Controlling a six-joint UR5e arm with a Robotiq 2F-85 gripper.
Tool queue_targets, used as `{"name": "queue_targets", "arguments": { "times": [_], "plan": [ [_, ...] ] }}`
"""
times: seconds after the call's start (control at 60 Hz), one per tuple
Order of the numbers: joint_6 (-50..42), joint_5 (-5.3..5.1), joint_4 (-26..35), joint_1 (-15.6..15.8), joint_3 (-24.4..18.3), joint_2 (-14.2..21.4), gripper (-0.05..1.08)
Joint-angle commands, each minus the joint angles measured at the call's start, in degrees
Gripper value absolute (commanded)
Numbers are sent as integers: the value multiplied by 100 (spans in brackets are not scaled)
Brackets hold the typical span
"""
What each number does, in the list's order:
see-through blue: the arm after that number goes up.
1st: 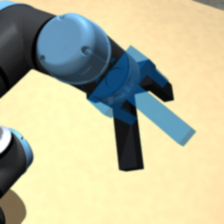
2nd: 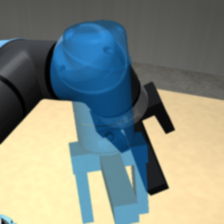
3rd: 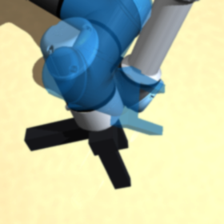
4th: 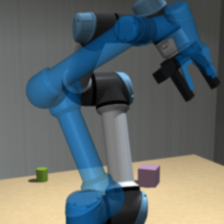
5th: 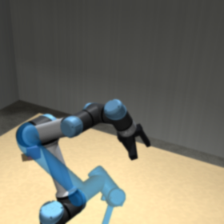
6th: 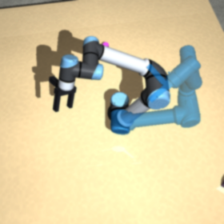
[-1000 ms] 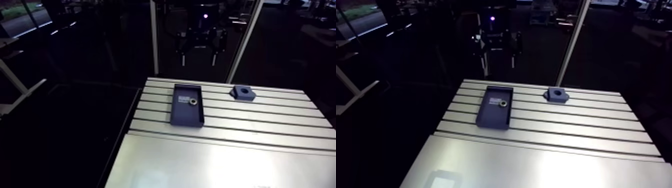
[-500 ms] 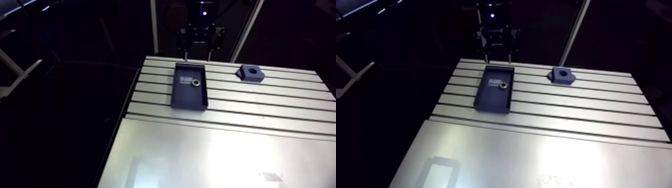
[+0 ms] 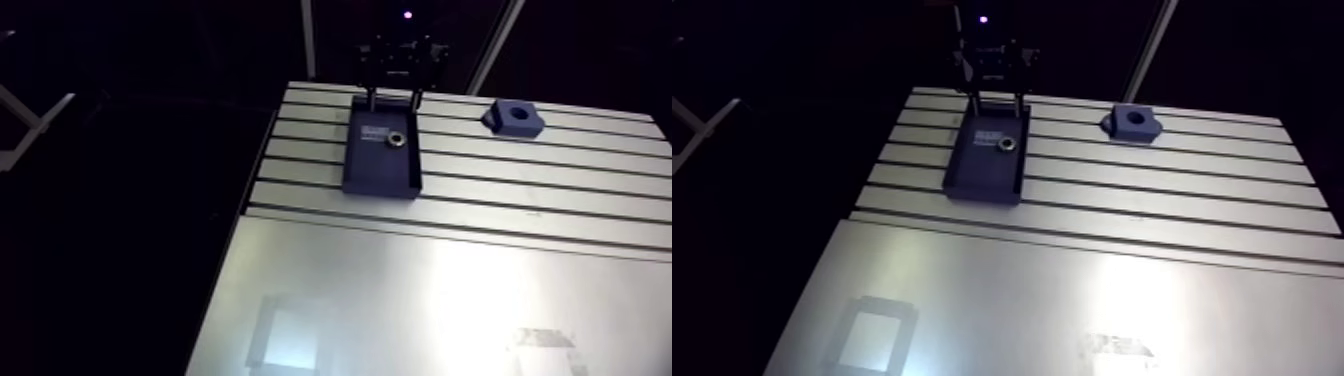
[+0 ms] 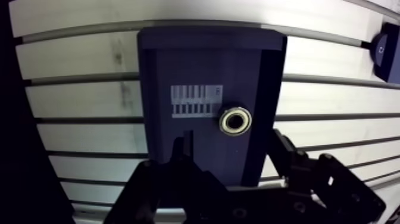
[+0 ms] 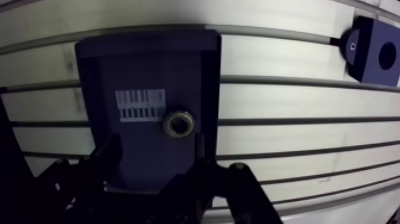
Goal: Pick up the bearing and press it into the housing until flush.
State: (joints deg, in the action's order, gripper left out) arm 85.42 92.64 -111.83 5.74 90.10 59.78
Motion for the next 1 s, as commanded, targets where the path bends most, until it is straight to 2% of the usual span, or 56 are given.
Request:
{"name": "queue_targets", "arguments": {
  "times": [0.017,0.433,1.0],
  "plan": [
    [-48,13,-32,4,45,-68,31],
    [-4,22,-194,-11,134,-121,40],
    [259,23,-228,-81,337,-94,40]
  ]
}}
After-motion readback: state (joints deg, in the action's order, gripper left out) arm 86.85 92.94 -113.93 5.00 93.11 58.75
